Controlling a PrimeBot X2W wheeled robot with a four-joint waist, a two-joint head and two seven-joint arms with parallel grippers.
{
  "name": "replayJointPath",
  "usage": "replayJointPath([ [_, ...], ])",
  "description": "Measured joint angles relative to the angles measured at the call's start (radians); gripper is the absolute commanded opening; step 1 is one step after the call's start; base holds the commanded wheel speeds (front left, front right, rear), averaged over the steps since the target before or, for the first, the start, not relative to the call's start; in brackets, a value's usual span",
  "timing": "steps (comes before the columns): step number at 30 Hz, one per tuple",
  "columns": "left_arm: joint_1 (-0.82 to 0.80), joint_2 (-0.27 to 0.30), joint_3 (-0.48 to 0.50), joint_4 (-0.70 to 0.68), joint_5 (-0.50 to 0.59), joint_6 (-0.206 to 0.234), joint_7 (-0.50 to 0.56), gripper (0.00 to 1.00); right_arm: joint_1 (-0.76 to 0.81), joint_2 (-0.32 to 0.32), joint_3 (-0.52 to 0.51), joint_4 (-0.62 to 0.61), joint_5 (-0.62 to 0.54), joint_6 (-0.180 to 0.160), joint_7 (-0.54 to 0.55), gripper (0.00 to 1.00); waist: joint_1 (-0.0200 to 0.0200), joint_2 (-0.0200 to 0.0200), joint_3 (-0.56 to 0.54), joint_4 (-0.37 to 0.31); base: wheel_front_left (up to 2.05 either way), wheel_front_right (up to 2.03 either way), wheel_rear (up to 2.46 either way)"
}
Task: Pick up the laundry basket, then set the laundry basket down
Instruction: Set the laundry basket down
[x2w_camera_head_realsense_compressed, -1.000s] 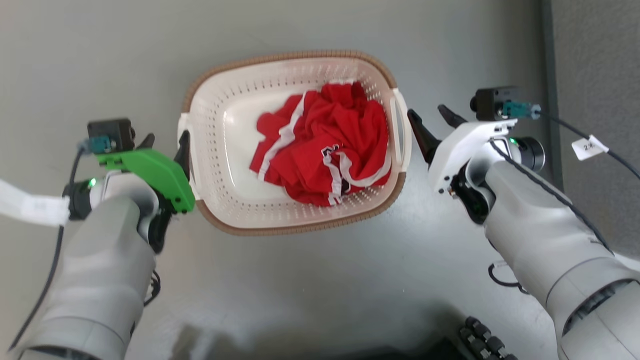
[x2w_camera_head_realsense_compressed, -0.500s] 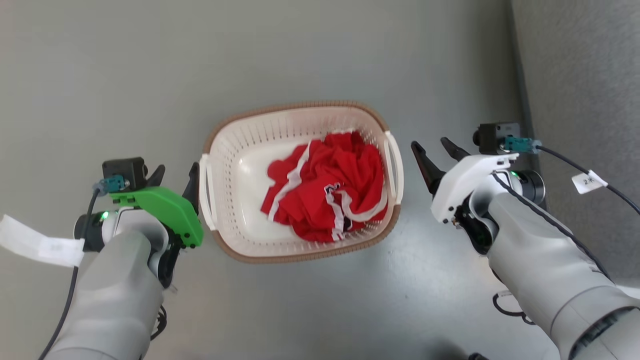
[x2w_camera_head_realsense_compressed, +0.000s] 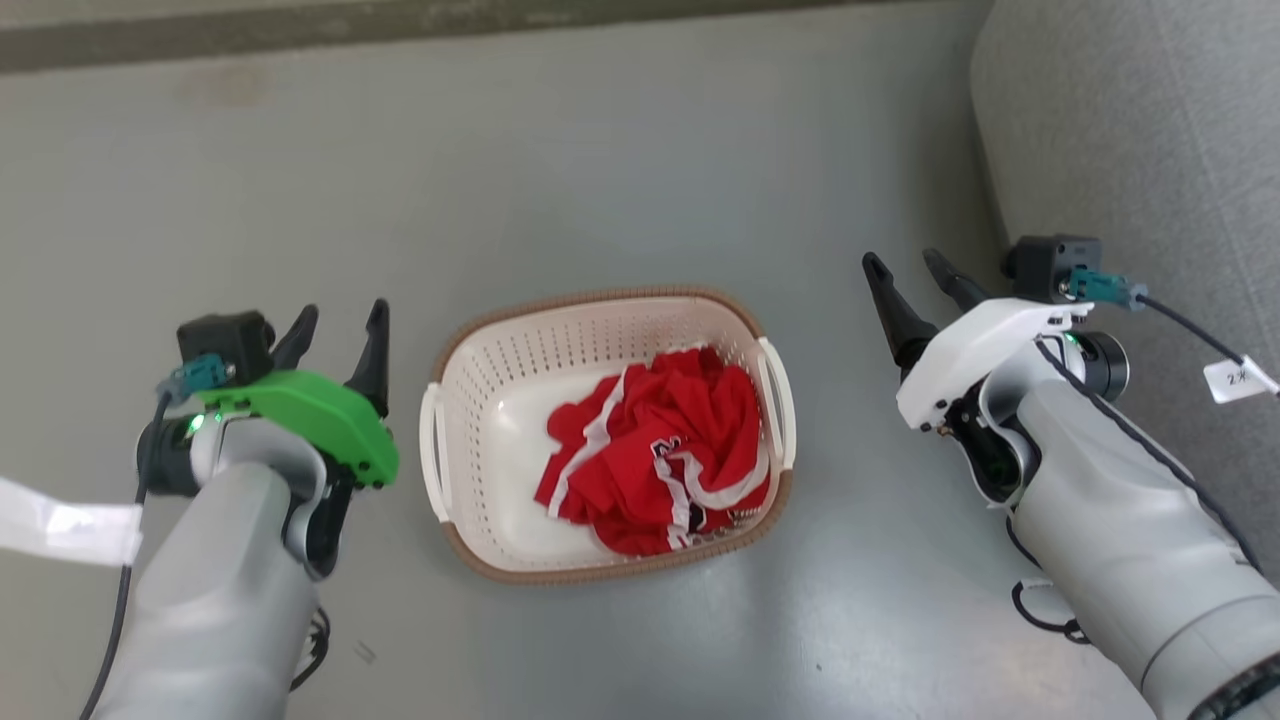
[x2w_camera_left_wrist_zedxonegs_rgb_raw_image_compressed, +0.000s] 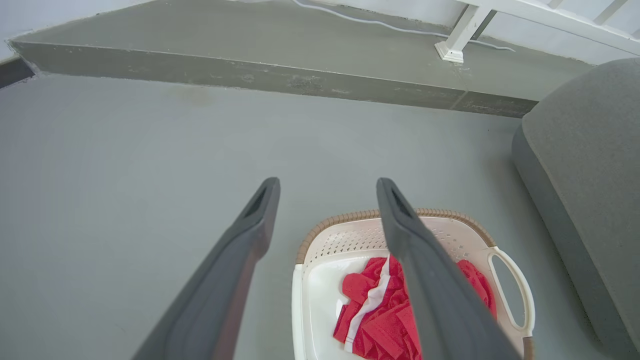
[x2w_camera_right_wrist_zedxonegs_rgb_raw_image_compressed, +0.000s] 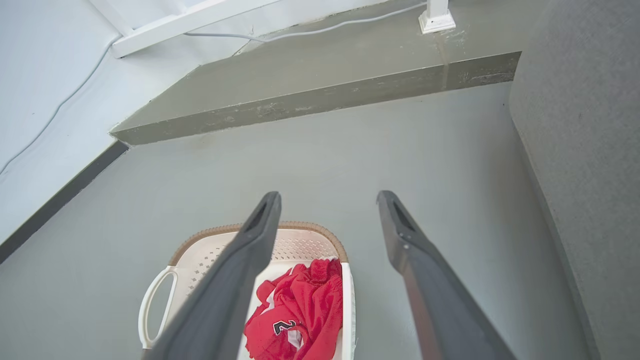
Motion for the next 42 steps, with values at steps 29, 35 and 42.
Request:
replayJointPath([
  [29, 0.332, 0.066, 0.147, -0.565, 0.23, 0.179, -0.003, 1.0, 0.278, -0.1, -0.238, -0.477, -0.246, -0.184, -0.005, 1.0, 0.0, 0.0, -0.238, 0.0, 0.0, 0.0, 0.0],
  [35, 0.429, 0.066, 0.158, -0.625, 0.24, 0.188, -0.003, 1.0, 0.364, -0.106, -0.245, -0.515, -0.264, -0.193, -0.005, 1.0, 0.0, 0.0, -0.276, 0.003, 0.0, 0.0, 0.0],
  [42, 0.529, 0.066, 0.174, -0.68, 0.26, 0.193, -0.003, 1.0, 0.452, -0.111, -0.248, -0.554, -0.285, -0.202, -0.005, 1.0, 0.0, 0.0, -0.309, 0.008, 0.0, 0.0, 0.0],
])
